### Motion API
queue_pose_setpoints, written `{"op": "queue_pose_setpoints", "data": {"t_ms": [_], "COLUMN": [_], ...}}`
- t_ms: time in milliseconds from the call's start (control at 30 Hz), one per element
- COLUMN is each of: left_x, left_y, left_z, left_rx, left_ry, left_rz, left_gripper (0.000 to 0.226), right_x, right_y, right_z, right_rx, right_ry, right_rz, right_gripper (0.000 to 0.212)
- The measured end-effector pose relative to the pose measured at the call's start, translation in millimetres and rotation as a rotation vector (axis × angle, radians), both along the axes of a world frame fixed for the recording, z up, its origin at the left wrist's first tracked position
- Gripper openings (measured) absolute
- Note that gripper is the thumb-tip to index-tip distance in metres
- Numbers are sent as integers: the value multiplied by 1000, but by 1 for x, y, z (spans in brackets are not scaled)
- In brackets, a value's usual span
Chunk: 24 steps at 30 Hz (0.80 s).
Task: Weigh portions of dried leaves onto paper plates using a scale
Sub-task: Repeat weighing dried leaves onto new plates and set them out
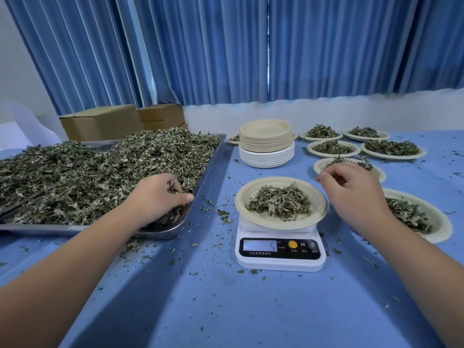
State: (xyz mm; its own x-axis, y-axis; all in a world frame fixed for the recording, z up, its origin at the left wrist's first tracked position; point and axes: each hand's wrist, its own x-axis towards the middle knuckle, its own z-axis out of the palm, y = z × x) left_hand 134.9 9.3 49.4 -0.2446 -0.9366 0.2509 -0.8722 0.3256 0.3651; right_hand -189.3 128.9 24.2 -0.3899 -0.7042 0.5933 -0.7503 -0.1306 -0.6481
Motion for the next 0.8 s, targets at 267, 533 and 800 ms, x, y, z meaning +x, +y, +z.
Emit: {"op": "queue_pose_setpoints", "data": {"t_ms": [267,533,800], "left_x": [0,-4,-45], "left_y": [-12,-11,-7], "left_z": [11,11,38], "left_rx": [-86,-181,-226], "left_ry": [-8,-55,60], "left_rz": [-35,2,-140], "left_gripper": [8,57,49], "right_x": [0,-3,-4], "right_y": [0,-1,-3], "right_z": [0,-1,-1], "right_rx": [-6,-8,-22], "right_ry": [0,6,-1], "right_rz": [3,1,-14], "right_gripper": [27,26,26]}}
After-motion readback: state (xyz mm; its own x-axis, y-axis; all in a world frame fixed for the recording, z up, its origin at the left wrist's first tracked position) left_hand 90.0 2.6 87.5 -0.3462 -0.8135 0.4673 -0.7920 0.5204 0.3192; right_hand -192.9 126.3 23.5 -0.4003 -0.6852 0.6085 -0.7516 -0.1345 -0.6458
